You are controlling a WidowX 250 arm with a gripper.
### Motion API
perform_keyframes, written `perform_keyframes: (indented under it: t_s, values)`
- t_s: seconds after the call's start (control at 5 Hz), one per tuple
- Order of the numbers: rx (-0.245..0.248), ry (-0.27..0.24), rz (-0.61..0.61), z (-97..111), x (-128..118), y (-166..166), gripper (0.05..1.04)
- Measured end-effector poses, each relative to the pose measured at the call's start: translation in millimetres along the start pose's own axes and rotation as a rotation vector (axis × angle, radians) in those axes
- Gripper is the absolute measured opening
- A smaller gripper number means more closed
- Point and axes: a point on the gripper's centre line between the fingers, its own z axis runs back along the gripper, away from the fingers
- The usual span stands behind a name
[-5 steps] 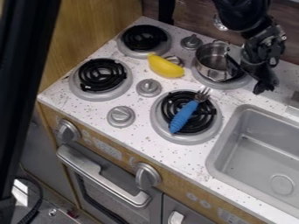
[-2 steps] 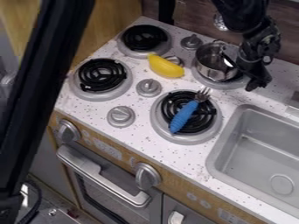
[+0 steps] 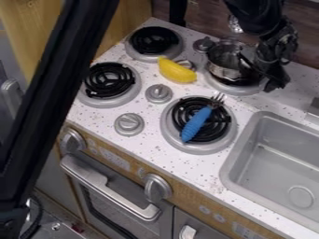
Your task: Put the silver pot to the left burner
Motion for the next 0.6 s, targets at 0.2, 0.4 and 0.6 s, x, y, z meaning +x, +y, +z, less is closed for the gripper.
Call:
perform_keyframes:
  t_s: [0.2, 0.4, 0.6]
  values:
    - [0.018, 0.015, 0.001, 1.4, 3.3, 3.6, 0.997]
    - [0.023, 0.002, -0.017, 0.1, 2.5, 3.9, 0.997]
    - [0.032, -0.004, -0.017, -2.3, -1.0, 5.0, 0.997]
